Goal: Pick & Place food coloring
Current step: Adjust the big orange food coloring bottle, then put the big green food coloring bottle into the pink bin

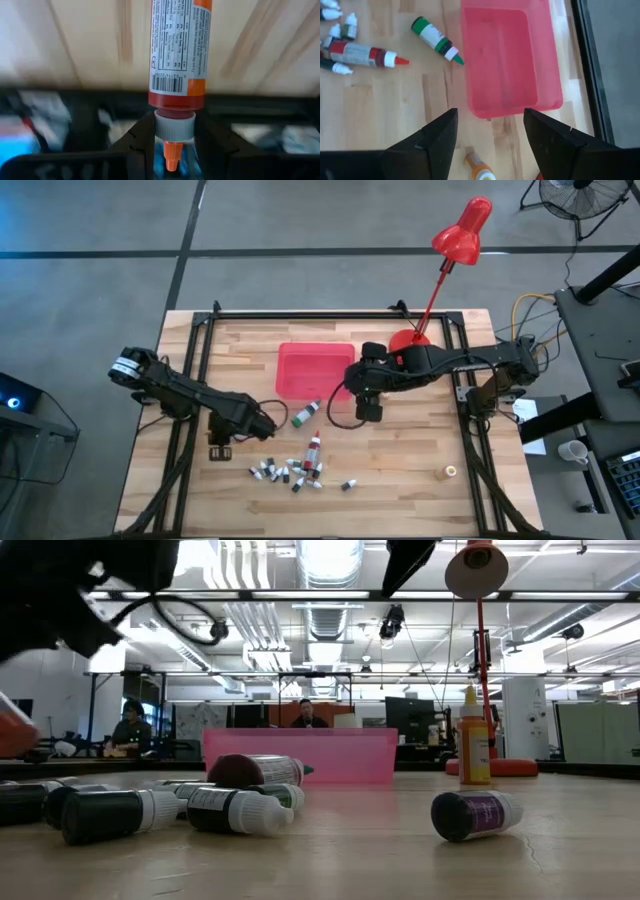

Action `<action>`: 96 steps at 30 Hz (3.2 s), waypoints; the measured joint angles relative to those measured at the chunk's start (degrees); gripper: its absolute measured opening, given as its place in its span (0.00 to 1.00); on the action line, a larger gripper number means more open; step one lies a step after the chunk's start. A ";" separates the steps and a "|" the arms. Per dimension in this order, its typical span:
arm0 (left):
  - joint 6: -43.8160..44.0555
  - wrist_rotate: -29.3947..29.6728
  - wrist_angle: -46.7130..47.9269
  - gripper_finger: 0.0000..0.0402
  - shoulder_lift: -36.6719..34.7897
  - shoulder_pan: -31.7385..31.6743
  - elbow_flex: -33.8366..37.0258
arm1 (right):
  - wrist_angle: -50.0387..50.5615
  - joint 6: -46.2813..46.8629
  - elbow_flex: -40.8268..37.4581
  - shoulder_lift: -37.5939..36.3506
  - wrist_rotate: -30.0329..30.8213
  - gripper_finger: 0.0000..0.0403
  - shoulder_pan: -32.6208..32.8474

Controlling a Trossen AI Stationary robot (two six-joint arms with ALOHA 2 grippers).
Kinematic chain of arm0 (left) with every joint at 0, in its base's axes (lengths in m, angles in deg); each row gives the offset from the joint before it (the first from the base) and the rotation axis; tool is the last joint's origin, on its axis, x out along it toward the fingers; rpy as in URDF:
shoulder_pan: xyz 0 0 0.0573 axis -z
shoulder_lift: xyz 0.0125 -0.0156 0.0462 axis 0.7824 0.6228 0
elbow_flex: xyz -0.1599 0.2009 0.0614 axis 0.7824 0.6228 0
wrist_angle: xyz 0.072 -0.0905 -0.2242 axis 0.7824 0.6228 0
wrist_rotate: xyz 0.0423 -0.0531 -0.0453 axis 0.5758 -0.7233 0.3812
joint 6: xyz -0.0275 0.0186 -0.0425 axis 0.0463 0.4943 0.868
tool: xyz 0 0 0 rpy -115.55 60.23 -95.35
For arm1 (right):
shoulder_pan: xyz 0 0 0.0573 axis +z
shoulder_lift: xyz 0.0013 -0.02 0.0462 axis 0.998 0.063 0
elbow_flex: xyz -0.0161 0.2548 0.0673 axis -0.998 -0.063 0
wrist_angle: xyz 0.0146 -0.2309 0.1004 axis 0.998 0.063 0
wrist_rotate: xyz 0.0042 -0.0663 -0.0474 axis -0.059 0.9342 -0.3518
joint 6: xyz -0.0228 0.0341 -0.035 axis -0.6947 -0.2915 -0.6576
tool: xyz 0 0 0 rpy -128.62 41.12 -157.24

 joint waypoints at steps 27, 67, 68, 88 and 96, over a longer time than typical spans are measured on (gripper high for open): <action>1.72 -35.73 1.07 0.22 16.51 -0.14 13.60 | 2.83 3.54 0.02 0.00 -0.13 0.54 -4.58; 16.25 13.15 -15.46 0.31 17.06 -1.00 -3.43 | 6.67 2.02 0.02 0.00 0.00 0.54 -4.81; 17.38 16.42 -16.75 0.31 17.06 -1.39 -4.69 | 7.08 2.17 0.02 0.00 0.00 0.54 -4.81; 24.43 26.26 -39.38 0.31 17.08 -12.33 -18.37 | 17.17 13.01 0.02 0.00 -0.15 0.54 -4.66; 24.51 29.09 -41.69 0.31 17.25 -12.29 -14.82 | 17.09 14.46 0.02 0.00 -0.59 0.54 -4.40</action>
